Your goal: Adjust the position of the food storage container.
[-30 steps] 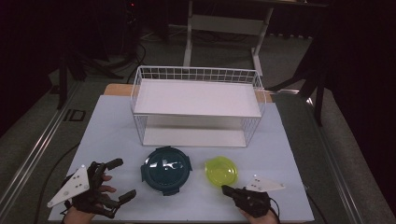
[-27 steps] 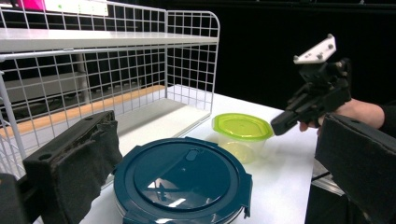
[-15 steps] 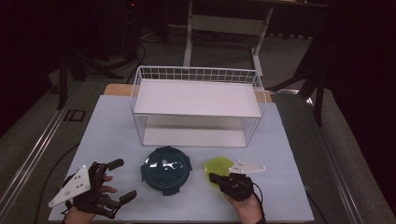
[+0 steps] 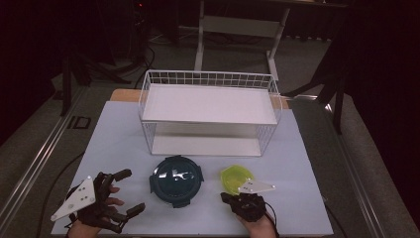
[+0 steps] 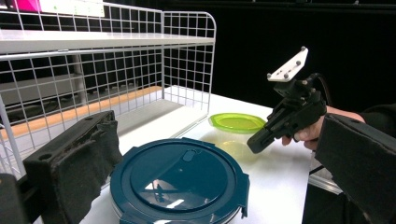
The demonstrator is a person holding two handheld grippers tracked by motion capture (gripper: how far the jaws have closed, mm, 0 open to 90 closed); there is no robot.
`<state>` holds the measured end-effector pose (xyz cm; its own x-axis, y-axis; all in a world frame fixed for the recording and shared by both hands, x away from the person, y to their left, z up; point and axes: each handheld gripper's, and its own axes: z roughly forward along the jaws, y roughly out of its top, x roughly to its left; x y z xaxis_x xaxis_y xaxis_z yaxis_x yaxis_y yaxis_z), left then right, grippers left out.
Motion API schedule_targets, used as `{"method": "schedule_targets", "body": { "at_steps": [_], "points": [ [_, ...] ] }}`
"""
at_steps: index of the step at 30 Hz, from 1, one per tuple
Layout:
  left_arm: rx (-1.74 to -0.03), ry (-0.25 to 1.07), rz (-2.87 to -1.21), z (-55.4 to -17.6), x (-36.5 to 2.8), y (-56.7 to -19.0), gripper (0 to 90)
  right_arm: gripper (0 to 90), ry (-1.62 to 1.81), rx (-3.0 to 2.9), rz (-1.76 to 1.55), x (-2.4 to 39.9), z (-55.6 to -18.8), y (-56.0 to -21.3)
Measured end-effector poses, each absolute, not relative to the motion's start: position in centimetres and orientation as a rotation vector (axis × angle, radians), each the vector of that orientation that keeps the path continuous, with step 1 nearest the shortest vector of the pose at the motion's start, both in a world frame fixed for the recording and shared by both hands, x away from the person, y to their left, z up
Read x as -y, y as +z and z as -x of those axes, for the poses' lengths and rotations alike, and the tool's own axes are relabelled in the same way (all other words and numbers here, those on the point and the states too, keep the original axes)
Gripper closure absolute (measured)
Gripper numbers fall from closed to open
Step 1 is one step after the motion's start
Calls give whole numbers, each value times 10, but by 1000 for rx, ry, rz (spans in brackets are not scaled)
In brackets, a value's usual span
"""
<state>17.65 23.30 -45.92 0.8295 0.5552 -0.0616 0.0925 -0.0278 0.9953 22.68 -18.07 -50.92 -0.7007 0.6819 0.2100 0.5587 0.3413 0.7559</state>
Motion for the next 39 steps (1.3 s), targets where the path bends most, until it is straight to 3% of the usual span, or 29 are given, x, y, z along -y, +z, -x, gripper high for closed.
{"method": "schedule_targets", "body": {
  "at_steps": [18,32,39],
  "points": [
    [-521,401,-1580,-176,-232,-460,3,900,1202,-2201,-1441,256,-234,-517],
    [-514,403,-1587,-177,-231,-460,3,900,1251,-2244,-1303,211,-238,-524],
    [-517,403,-1582,-177,-232,-460,3,900,1214,-2186,-1427,222,-249,-531]
  ]
}}
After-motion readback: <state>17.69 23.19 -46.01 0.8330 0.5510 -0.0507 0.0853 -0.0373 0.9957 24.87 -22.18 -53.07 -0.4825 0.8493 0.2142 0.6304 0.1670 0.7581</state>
